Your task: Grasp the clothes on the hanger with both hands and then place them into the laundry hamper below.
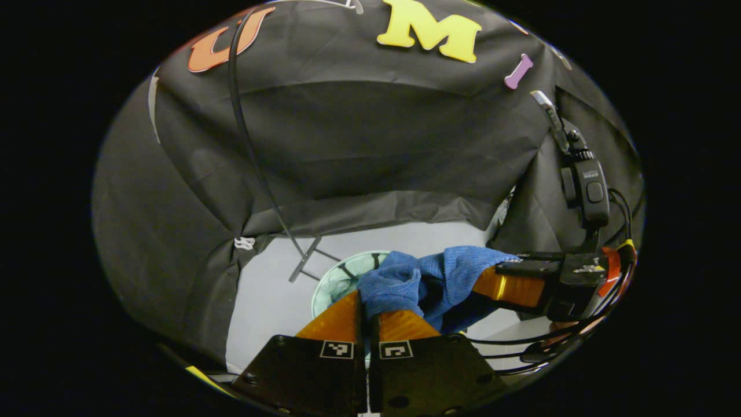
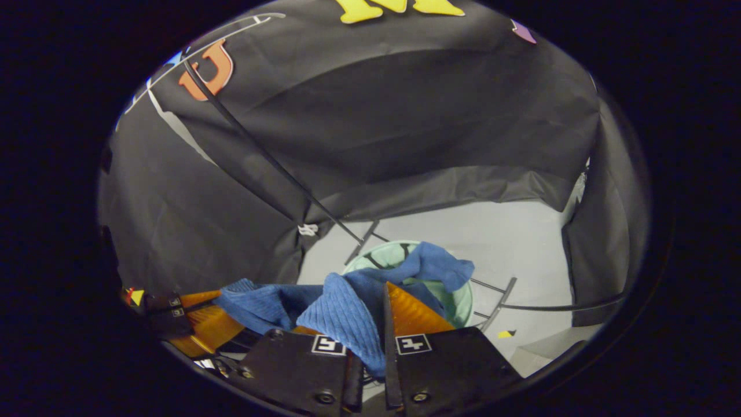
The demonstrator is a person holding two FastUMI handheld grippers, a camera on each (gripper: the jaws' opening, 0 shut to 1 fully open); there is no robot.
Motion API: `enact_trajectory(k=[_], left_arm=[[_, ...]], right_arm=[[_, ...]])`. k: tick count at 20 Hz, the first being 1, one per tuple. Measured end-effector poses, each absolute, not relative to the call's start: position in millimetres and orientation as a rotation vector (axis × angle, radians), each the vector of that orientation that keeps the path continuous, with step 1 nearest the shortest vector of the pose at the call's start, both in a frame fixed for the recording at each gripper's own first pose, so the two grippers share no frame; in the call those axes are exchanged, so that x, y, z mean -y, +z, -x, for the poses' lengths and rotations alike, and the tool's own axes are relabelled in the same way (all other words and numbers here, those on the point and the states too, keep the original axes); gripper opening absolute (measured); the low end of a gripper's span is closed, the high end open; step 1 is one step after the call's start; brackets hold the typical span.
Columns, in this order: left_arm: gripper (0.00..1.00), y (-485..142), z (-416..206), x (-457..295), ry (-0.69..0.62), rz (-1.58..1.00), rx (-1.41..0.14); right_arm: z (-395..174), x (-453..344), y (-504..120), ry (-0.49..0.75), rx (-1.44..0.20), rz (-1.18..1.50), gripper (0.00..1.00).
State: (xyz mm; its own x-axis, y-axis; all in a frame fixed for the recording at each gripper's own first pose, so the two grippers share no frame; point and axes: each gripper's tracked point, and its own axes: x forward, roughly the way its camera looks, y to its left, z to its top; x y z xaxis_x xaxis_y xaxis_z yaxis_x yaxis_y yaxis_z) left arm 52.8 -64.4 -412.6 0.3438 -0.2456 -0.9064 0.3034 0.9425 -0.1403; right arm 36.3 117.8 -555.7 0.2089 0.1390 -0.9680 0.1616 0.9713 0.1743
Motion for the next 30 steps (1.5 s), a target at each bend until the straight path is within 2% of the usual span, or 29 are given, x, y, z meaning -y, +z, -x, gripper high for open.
enact_trajectory(k=[4, 5, 6, 7, 8, 9, 10, 12, 13, 14, 15, 17, 22, 29, 30], left_arm=[[0.10, -427.1, -42.7, 59.0, -0.314, -0.036, -1.262], [0.25, -431.1, -42.9, 59.4, -0.306, -0.024, -1.270], [0.20, -434.1, -42.0, 58.8, -0.295, -0.019, -1.278], [0.33, -434.8, -39.9, 60.8, -0.290, -0.013, -1.292], [0.46, -436.3, -39.8, 61.0, -0.283, -0.013, -1.298], [0.60, -439.6, -43.0, 59.7, -0.280, -0.017, -1.298], [0.83, -441.1, -45.4, 59.0, -0.280, -0.019, -1.298], [0.92, -443.4, -40.2, 64.7, -0.289, -0.013, -1.321], [0.93, -442.7, -35.6, 65.1, -0.289, -0.015, -1.328], [1.00, -438.3, -31.1, 64.3, -0.289, -0.019, -1.332], [1.00, -433.5, -27.2, 59.4, -0.286, -0.026, -1.329], [0.97, -422.7, -25.3, 54.7, -0.285, -0.040, -1.312], [0.97, -379.2, -31.6, 50.7, -0.295, -0.039, -1.217], [0.97, -288.5, -37.6, 47.2, -0.321, -0.081, -0.997], [1.00, -273.1, -37.6, 47.4, -0.325, -0.090, -0.964]], right_arm=[[-27.4, -102.2, -566.9, -0.045, -1.426, -0.196, 0.32], [-23.6, -98.8, -571.4, -0.050, -1.433, -0.188, 0.33], [-20.7, -95.5, -574.0, -0.049, -1.443, -0.179, 0.35], [-18.0, -91.9, -576.3, -0.049, -1.451, -0.169, 0.43], [-16.3, -88.7, -573.9, -0.049, -1.454, -0.155, 0.44], [-15.3, -84.0, -573.5, -0.051, -1.452, -0.137, 0.51], [-15.5, -79.6, -573.9, -0.049, -1.448, -0.122, 0.53], [-16.8, -75.0, -573.2, -0.058, -1.440, -0.092, 0.66], [-10.8, -69.3, -571.7, -0.063, -1.431, -0.076, 0.70], [-6.5, -63.2, -568.9, -0.068, -1.424, -0.059, 0.73], [-0.2, -62.1, -565.7, -0.070, -1.415, -0.044, 0.78], [-3.6, -58.3, -552.6, -0.070, -1.384, -0.028, 0.78], [-6.2, -38.4, -500.5, -0.095, -1.265, -0.002, 0.78], [-6.7, -34.6, -408.0, -0.114, -1.051, -0.024, 0.78], [-6.3, -34.7, -396.2, -0.120, -1.023, -0.029, 0.78]])
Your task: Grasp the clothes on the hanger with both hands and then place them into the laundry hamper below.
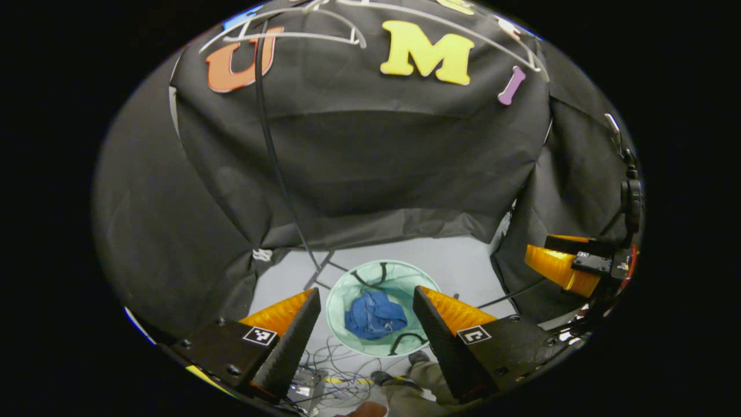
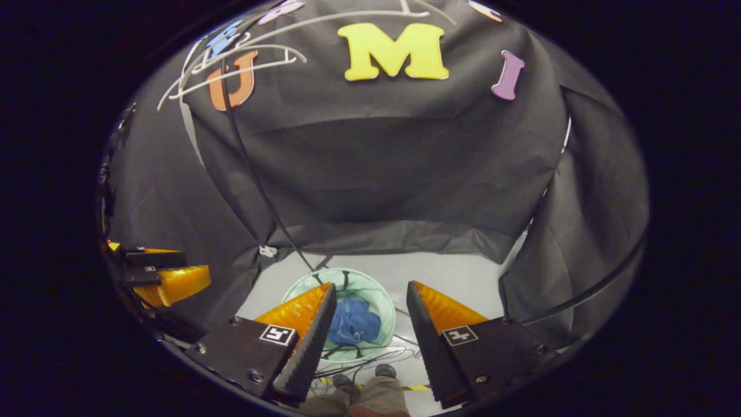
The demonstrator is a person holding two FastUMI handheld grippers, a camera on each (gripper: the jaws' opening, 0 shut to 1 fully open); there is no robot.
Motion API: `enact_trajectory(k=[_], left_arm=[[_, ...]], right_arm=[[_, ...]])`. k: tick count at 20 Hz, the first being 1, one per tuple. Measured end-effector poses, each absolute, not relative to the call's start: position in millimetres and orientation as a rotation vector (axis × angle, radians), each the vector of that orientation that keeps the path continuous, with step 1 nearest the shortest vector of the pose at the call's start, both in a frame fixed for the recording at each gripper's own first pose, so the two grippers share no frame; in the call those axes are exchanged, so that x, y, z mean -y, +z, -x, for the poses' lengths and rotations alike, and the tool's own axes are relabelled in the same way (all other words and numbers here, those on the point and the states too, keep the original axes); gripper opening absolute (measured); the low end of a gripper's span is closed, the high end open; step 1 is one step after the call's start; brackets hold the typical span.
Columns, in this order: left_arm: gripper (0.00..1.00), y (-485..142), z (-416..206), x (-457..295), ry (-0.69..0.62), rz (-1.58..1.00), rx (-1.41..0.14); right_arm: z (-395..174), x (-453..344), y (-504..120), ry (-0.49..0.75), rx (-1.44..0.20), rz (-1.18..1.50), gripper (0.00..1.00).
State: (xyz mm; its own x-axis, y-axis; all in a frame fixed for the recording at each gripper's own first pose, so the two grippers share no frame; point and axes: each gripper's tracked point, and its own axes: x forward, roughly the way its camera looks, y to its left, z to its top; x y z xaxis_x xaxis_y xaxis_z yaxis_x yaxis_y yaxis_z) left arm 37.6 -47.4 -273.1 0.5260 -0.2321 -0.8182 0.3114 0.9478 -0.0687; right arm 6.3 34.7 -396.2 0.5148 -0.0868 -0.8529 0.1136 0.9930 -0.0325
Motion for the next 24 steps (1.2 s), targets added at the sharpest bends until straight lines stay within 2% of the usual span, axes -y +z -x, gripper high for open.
enact_trajectory(k=[1, 3, 5, 6, 7, 9, 10, 13, 17, 19, 20, 21, 24], left_arm=[[0.97, -259.9, -35.8, 45.7, -0.328, -0.098, -0.927], [1.00, -234.6, -38.0, 46.2, -0.332, -0.104, -0.852], [0.97, -206.8, -34.9, 46.3, -0.334, -0.096, -0.775], [0.92, -194.2, -31.7, 45.5, -0.335, -0.093, -0.739], [0.97, -181.1, -28.1, 44.7, -0.339, -0.093, -0.700], [0.97, -146.8, -27.2, 43.9, -0.346, -0.093, -0.623], [0.97, -130.6, -25.8, 44.2, -0.349, -0.093, -0.588], [1.00, -90.6, -17.9, 43.1, -0.334, -0.093, -0.486], [0.92, -39.2, 7.4, 31.0, -0.282, -0.066, -0.356], [0.92, -12.7, 17.2, 26.9, -0.256, -0.071, -0.292], [1.00, 0.0, 24.3, 25.4, -0.247, -0.078, -0.269], [0.92, 13.2, 35.1, 22.1, -0.233, -0.086, -0.237], [0.93, 39.9, 65.4, 24.1, -0.205, -0.092, -0.168]], right_arm=[[-1.5, -34.0, -383.5, -0.129, -0.994, -0.034, 0.78], [-0.1, -33.1, -361.7, -0.146, -0.937, -0.035, 0.78], [2.4, -32.5, -335.6, -0.166, -0.867, -0.031, 0.82], [2.8, -32.8, -317.9, -0.171, -0.831, -0.037, 0.81], [3.7, -32.2, -297.7, -0.176, -0.798, -0.044, 0.83], [10.4, -30.7, -253.1, -0.189, -0.730, -0.047, 0.97], [15.5, -28.0, -237.6, -0.198, -0.699, -0.043, 0.99], [25.8, -25.8, -196.3, -0.207, -0.605, -0.040, 0.99], [47.6, -13.8, -137.6, -0.193, -0.459, -0.010, 0.99], [58.9, -4.4, -116.0, -0.184, -0.409, 0.012, 1.00], [65.3, 2.1, -105.5, -0.177, -0.391, 0.023, 1.00], [72.2, 5.8, -96.4, -0.169, -0.375, 0.034, 1.00], [93.7, 15.6, -71.5, -0.133, -0.343, 0.047, 1.00]])
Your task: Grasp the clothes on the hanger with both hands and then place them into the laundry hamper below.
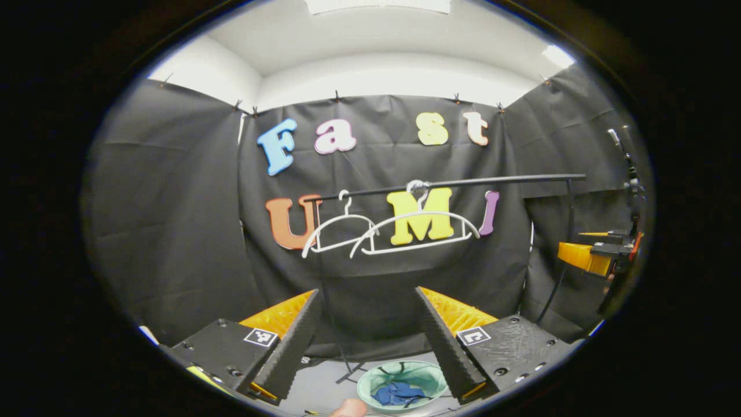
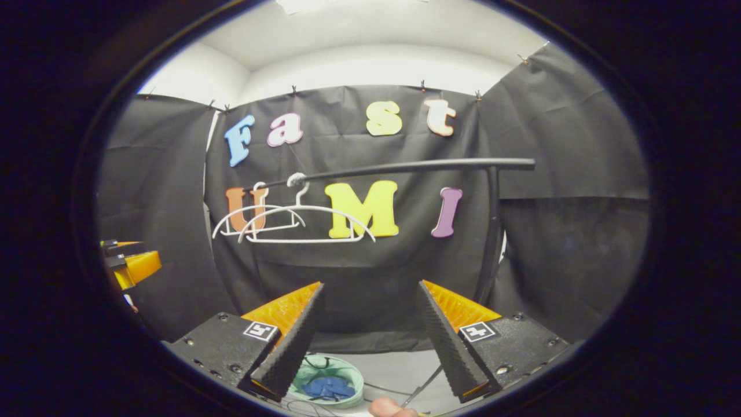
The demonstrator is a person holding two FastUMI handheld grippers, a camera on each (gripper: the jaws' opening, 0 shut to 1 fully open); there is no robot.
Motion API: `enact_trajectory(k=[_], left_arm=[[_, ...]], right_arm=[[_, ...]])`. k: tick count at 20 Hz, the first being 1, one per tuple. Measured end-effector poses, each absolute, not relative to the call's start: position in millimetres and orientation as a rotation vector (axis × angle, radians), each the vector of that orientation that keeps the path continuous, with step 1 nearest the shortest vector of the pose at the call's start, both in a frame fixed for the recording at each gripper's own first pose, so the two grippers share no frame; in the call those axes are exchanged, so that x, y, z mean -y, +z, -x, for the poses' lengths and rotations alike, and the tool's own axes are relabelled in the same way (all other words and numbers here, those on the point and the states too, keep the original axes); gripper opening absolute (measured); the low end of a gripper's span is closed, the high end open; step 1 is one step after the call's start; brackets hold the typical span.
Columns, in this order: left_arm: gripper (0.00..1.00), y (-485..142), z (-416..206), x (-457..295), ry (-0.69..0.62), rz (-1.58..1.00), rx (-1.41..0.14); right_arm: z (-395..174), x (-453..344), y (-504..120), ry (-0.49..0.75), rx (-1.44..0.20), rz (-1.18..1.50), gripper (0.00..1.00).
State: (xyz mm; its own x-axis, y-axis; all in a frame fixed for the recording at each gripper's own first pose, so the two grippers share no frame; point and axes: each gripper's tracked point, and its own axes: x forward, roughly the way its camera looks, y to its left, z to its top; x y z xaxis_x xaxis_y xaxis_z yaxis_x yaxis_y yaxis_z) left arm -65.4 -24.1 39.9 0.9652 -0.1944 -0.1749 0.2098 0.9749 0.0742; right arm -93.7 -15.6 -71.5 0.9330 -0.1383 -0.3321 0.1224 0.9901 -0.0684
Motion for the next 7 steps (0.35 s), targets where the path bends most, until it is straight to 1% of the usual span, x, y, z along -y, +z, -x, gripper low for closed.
enact_trajectory(k=[2, 7], left_arm=[[1.00, 59.1, 87.8, 29.6, -0.189, -0.082, -0.123], [0.99, 86.6, 142.3, 32.8, -0.131, -0.078, -0.080]], right_arm=[[111.4, 20.4, -54.5, -0.106, -0.315, 0.047, 1.00], [149.6, 15.2, -20.7, -0.018, -0.244, 0.056, 0.99]])
